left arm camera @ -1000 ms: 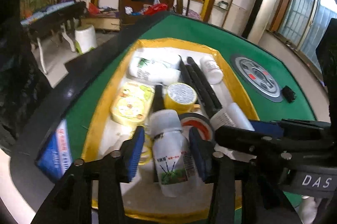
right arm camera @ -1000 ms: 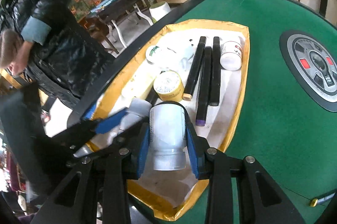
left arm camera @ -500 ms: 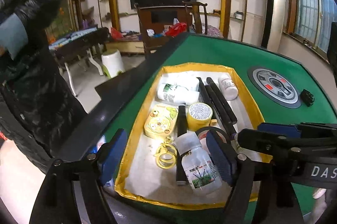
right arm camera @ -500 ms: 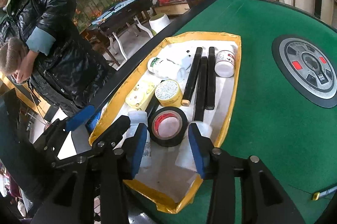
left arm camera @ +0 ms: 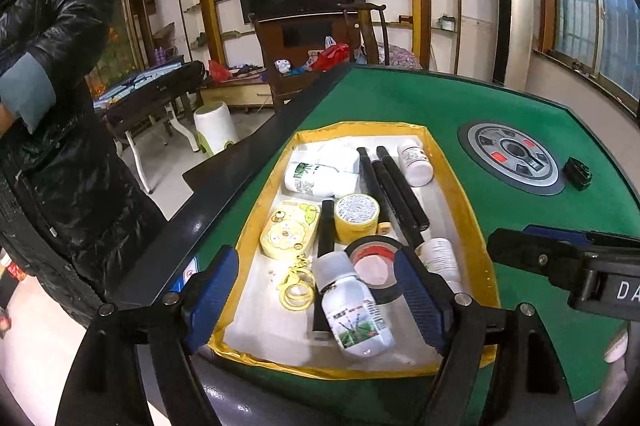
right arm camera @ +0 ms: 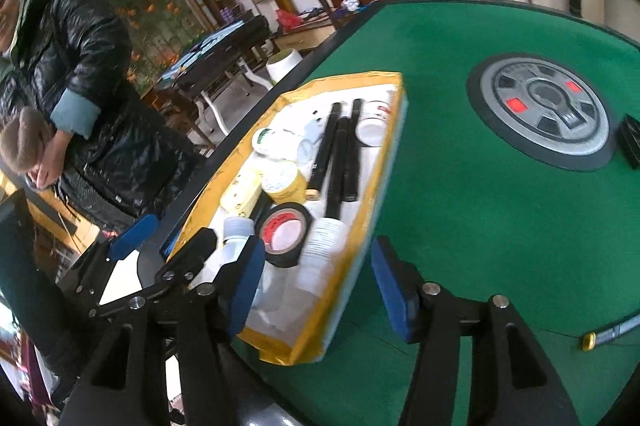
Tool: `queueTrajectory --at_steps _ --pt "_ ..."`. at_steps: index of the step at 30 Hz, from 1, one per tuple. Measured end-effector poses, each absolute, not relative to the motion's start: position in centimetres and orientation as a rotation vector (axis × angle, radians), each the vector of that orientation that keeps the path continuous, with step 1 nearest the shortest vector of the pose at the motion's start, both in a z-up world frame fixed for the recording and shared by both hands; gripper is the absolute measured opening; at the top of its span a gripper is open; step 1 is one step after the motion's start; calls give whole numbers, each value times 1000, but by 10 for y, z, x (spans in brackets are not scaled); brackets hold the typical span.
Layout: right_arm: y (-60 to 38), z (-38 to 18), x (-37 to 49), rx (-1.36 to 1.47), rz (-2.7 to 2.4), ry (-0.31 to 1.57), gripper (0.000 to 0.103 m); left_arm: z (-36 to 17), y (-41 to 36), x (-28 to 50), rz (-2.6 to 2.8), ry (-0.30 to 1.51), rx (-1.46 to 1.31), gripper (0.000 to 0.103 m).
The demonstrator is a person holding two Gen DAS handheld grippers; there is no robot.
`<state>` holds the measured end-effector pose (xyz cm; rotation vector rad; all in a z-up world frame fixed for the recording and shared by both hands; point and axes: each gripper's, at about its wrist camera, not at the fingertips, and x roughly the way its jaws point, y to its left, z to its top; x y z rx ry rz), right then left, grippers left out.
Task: Organize rigid objects
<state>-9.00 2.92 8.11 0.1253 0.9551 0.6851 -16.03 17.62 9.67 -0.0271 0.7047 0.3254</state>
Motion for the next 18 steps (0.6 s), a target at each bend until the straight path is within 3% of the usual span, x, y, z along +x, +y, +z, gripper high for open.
queueTrajectory --at_steps 5,18 --pt "13 80 -92 147 669 941 55 103 161 -160 326 689 2 90" --pt "-25 81 -99 142 583 865 62 109 129 -162 325 674 61 91"
